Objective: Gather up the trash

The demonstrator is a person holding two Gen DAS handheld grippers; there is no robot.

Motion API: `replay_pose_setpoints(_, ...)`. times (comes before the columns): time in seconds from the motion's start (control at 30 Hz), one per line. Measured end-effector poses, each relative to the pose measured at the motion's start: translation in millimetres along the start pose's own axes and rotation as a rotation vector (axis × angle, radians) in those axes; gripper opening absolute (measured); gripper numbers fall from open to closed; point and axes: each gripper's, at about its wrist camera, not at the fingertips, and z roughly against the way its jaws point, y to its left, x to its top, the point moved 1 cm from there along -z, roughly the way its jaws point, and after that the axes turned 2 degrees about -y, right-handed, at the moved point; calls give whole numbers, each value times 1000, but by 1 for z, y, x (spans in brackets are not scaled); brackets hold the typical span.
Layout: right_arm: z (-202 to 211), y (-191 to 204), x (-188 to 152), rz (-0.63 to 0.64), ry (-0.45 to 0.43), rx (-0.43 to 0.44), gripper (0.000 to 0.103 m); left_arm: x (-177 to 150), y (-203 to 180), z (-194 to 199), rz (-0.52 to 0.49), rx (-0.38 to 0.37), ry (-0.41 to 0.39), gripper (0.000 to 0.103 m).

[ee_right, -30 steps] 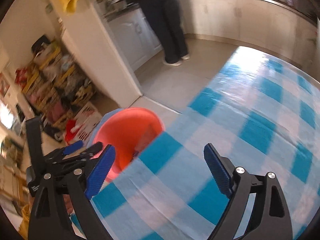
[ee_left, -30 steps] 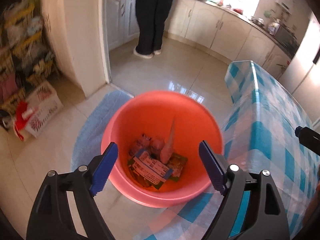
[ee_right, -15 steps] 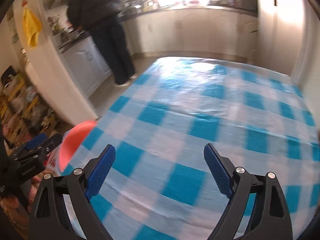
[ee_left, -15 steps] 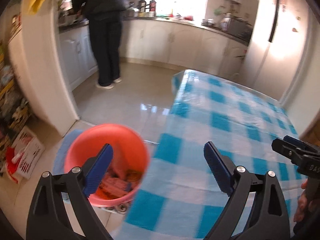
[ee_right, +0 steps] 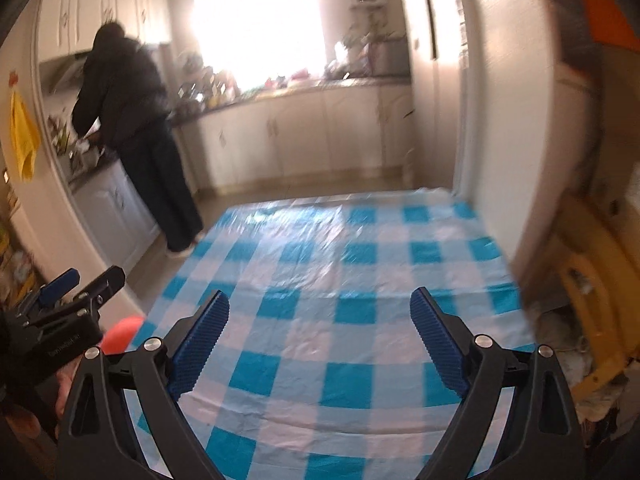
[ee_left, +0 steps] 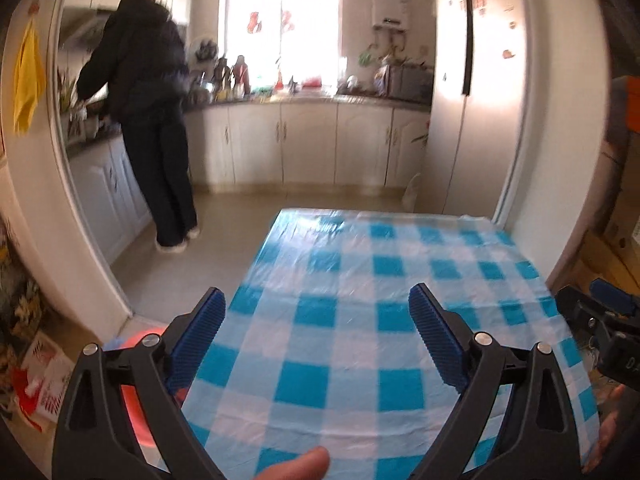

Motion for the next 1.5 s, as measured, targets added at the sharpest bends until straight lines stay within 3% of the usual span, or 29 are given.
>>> replay_pose_setpoints(0.27,62,-24,18,-36,-144,-77,92,18,-44,39,-40,-54,-99,99)
replay_pose_setpoints(0.7,112,-34,22,-53,-237,-148,92,21,-66,70,-54,-107,-159,99)
replay_pose_setpoints(1.5,137,-34,22,-72,-338,-255,93,29,-71,91,-58,-114,-207,99)
